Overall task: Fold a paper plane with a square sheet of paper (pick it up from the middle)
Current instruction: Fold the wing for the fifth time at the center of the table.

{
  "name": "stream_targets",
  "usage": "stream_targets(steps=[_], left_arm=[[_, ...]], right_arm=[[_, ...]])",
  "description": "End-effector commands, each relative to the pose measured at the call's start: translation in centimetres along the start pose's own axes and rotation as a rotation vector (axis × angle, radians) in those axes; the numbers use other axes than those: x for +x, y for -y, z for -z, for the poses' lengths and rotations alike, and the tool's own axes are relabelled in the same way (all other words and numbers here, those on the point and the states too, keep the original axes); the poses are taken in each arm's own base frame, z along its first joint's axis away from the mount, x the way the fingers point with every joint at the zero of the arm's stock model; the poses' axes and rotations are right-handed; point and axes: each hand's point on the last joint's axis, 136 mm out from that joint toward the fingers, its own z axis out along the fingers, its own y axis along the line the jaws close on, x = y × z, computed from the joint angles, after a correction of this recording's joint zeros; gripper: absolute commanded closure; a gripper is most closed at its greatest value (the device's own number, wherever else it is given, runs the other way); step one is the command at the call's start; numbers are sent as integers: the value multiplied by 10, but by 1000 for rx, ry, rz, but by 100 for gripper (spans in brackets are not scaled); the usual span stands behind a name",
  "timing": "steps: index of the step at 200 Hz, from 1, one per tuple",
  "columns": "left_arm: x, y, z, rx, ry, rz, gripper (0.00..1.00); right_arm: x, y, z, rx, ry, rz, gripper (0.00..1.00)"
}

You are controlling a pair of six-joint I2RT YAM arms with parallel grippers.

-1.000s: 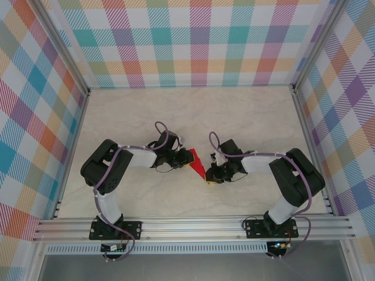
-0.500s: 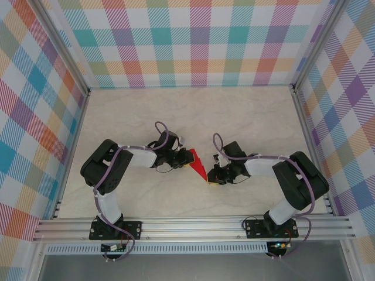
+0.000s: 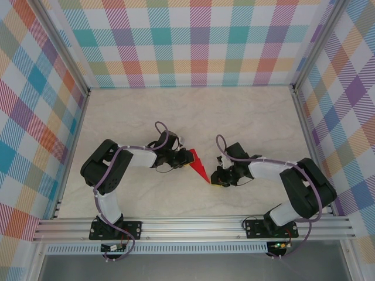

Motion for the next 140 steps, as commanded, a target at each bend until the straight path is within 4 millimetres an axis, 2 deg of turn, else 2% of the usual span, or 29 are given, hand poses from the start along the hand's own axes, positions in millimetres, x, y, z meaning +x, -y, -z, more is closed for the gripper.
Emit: stream_targets(steps=[1,28,61,86,110,140], left_arm=[[26,-52,-17,-159,-71,41,79],[26,-53,-17,-159,-72,44,79],[26,-52,-18,-156,-73,44,79],[26,-52,-18,-157,-74,45,79],[26,-51,-18,-155,-75,44,79],[26,-52,-18,-159,-76,46,78]], right_arm=[[-10,-18,12,-36,41,31,85],[-28,-45,19,-101,92,83,80],[-50,-67,13,-126,103,112,80],[-63,-74,2,-156,90,101,80],[-66,-78,-11,-187,46,84,80],[-64,-70,-24,-156,16,63,80]])
